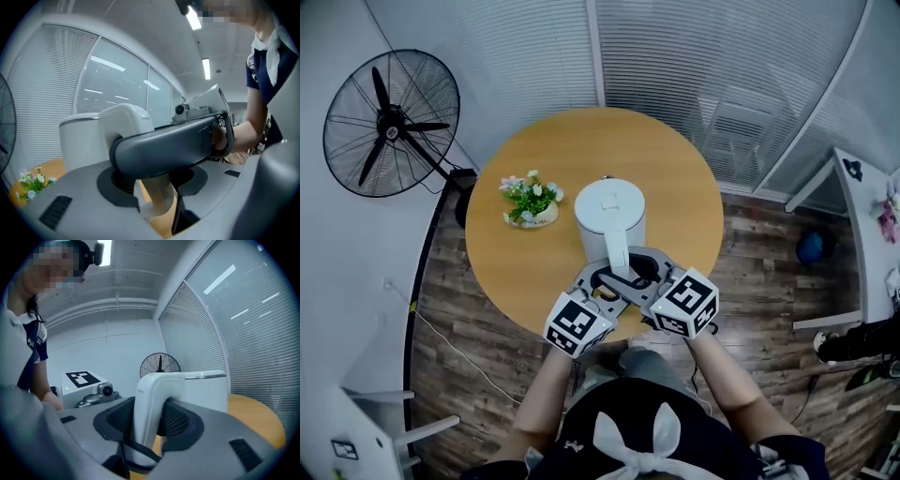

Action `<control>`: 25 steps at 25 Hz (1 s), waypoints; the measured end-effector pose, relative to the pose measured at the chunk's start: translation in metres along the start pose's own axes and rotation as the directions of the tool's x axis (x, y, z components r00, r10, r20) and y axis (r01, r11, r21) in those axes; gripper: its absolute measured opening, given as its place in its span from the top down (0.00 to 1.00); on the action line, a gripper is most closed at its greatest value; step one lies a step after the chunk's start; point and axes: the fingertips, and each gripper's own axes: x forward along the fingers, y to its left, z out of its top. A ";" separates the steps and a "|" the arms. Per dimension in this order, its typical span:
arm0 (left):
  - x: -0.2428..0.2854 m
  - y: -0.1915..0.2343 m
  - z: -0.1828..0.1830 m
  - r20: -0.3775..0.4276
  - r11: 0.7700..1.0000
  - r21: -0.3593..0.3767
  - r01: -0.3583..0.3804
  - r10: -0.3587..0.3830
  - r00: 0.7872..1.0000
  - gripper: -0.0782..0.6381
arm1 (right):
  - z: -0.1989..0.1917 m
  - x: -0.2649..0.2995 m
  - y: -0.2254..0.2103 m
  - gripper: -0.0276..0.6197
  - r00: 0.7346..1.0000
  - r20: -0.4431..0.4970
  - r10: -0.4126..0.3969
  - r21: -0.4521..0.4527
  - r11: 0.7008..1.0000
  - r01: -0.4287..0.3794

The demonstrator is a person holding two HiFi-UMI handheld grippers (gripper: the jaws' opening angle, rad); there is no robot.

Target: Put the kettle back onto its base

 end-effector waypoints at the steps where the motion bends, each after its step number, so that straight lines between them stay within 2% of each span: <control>1: 0.003 0.002 -0.001 -0.004 1.000 -0.006 -0.011 0.011 1.000 0.62 | -0.002 0.001 -0.003 0.67 1.000 -0.002 0.012 0.002 1.000 -0.012; 11: 0.027 0.017 -0.028 -0.037 0.992 -0.060 -0.108 0.106 0.994 0.62 | -0.030 0.008 -0.024 0.67 0.993 -0.041 0.112 0.025 0.994 -0.111; 16: 0.033 0.021 -0.043 -0.062 0.989 -0.078 -0.123 0.118 0.991 0.62 | -0.045 0.012 -0.030 0.67 0.989 -0.063 0.135 0.037 0.990 -0.133; 25: 0.038 0.024 -0.063 -0.095 0.988 -0.093 -0.120 0.111 0.989 0.62 | -0.063 0.017 -0.035 0.67 0.987 -0.090 0.132 0.065 0.990 -0.127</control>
